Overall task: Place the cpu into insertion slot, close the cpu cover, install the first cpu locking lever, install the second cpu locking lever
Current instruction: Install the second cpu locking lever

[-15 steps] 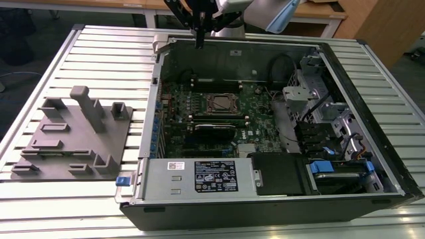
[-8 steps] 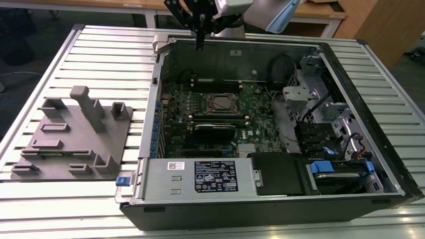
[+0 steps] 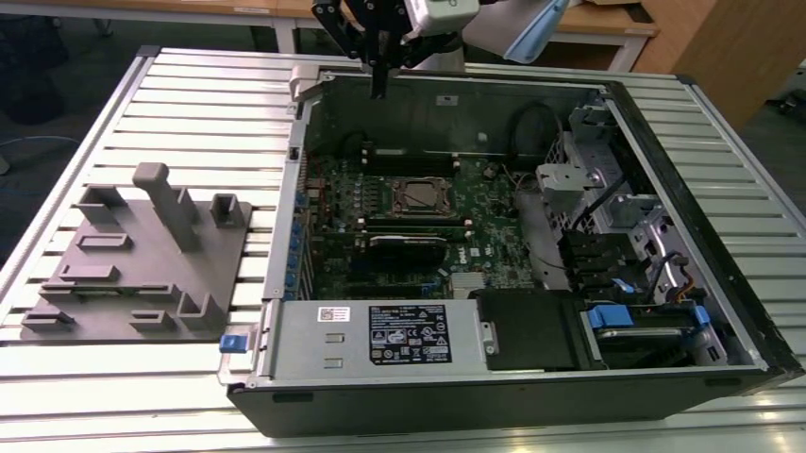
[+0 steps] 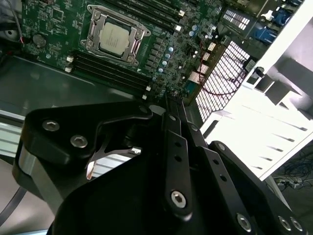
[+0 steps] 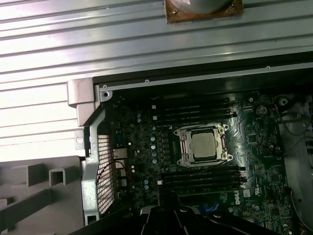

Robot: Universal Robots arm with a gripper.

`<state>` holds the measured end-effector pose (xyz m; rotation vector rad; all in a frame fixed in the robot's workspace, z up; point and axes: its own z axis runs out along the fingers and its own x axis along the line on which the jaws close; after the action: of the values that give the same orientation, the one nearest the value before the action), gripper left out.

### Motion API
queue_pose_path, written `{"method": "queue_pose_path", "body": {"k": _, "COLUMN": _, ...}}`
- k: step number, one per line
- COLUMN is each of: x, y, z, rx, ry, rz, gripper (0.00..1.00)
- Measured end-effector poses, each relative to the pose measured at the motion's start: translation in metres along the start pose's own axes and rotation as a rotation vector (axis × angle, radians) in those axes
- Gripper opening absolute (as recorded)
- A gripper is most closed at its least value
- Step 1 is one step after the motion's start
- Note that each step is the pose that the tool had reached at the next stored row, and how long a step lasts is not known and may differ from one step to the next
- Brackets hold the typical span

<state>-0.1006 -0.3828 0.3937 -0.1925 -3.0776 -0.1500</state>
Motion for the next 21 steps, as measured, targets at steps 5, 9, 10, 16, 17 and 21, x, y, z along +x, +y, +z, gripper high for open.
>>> {"method": "queue_pose_path", "body": {"k": 5, "x": -0.0001, "y": -0.0003, "z": 0.0029, "rx": -0.0003, "ry": -0.0002, "rz": 0.000, "gripper": 0.11}}
{"method": "queue_pose_path", "body": {"k": 9, "x": -0.0002, "y": -0.0003, "z": 0.0032, "rx": -0.0004, "ry": -0.0002, "rz": 0.000, "gripper": 0.11}}
{"method": "queue_pose_path", "body": {"k": 10, "x": -0.0002, "y": -0.0004, "z": 0.0041, "rx": -0.0005, "ry": -0.0002, "rz": 0.000, "gripper": 0.11}}
{"method": "queue_pose_path", "body": {"k": 16, "x": -0.0003, "y": -0.0005, "z": 0.0051, "rx": -0.0005, "ry": -0.0002, "rz": 0.000, "gripper": 0.11}}
{"method": "queue_pose_path", "body": {"k": 17, "x": -0.0004, "y": -0.0006, "z": 0.0063, "rx": -0.0007, "ry": -0.0004, "rz": 0.000, "gripper": 0.11}}
{"method": "queue_pose_path", "body": {"k": 21, "x": -0.0004, "y": -0.0006, "z": 0.0064, "rx": -0.0002, "ry": -0.0001, "rz": 0.000, "gripper": 0.11}}
